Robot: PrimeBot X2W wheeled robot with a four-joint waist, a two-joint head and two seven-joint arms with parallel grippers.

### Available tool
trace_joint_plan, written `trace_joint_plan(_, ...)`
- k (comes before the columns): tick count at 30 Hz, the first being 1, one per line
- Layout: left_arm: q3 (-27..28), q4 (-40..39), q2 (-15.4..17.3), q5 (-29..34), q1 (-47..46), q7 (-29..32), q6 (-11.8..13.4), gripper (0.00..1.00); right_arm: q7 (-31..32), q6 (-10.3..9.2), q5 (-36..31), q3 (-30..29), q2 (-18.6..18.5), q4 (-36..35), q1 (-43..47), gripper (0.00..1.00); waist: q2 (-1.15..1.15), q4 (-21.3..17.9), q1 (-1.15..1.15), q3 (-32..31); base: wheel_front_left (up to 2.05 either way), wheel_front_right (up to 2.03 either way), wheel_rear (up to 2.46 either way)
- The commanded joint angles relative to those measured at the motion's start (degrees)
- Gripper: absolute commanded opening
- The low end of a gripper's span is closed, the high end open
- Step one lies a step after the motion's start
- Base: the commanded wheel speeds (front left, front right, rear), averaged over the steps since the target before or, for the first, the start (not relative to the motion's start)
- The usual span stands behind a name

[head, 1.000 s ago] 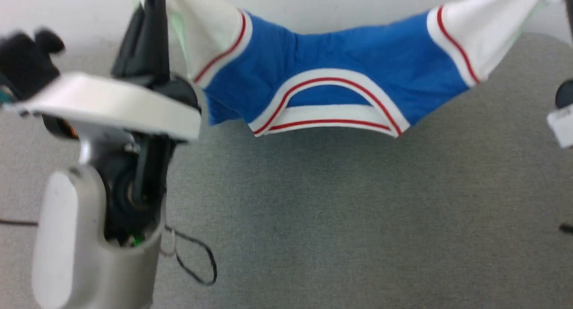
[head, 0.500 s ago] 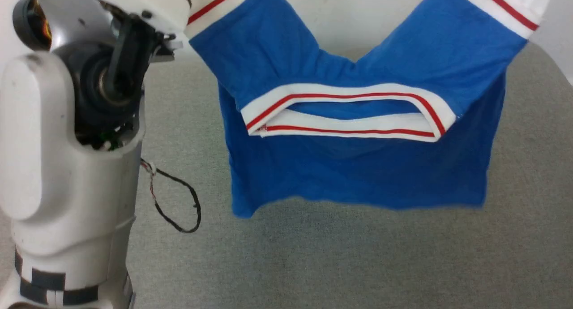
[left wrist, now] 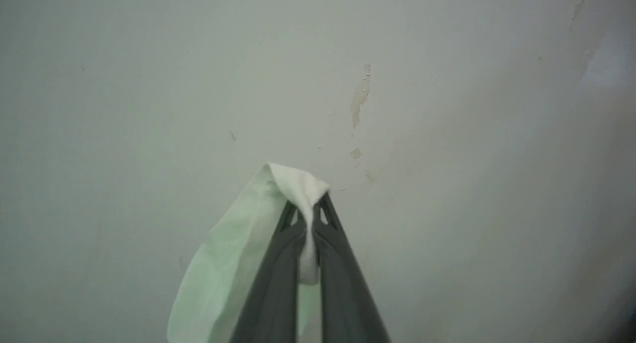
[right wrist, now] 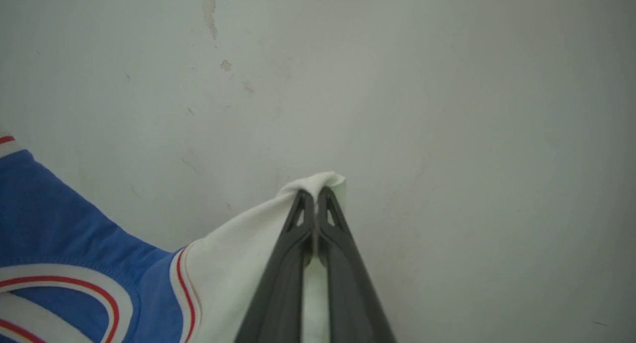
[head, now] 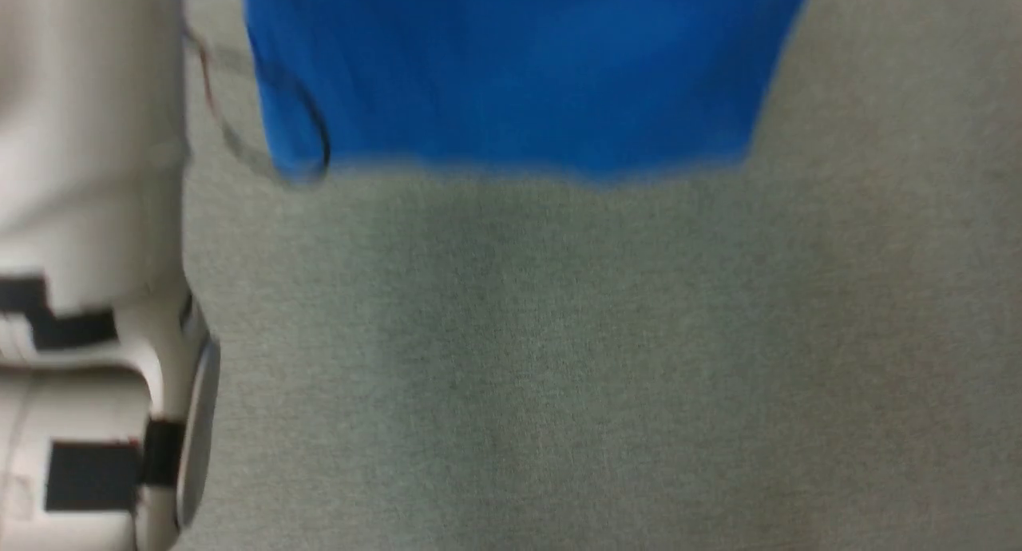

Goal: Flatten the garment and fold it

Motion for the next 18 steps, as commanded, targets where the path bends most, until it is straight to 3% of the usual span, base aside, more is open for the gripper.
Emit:
trace_joint_plan(1, 1.03, 1.69, -0.91, 0.19, -3.30, -2.53, -0.14, 0.00, -1.37, -0.06, -1.06, -0.01, 0.21, 2.19, -3.34, 0.00, 0.00, -0.90, -0.01, 9.17, 0.00, 0.00, 0.00)
trace_joint_plan(10, 5.03, 10.55, -3.70, -1.18, -15.81, -18.44, -3.68, 0.00, -10.69, -0.06, -7.05, 3.92, -3.32, 15.35, -19.38, 0.00, 0.00, 1.32, -0.01, 19.19, 0.00, 0.00, 0.00)
trace_joint_plan(18, 6.56, 13.50, -3.65, -4.95, -13.22, -22.93, -10.04, 0.00, -17.19, -0.06, -4.83, 8.87, -7.03, 21.61, -19.47, 0.00, 0.00, 2.16, -0.01, 22.65, 0.00, 0.00, 0.00)
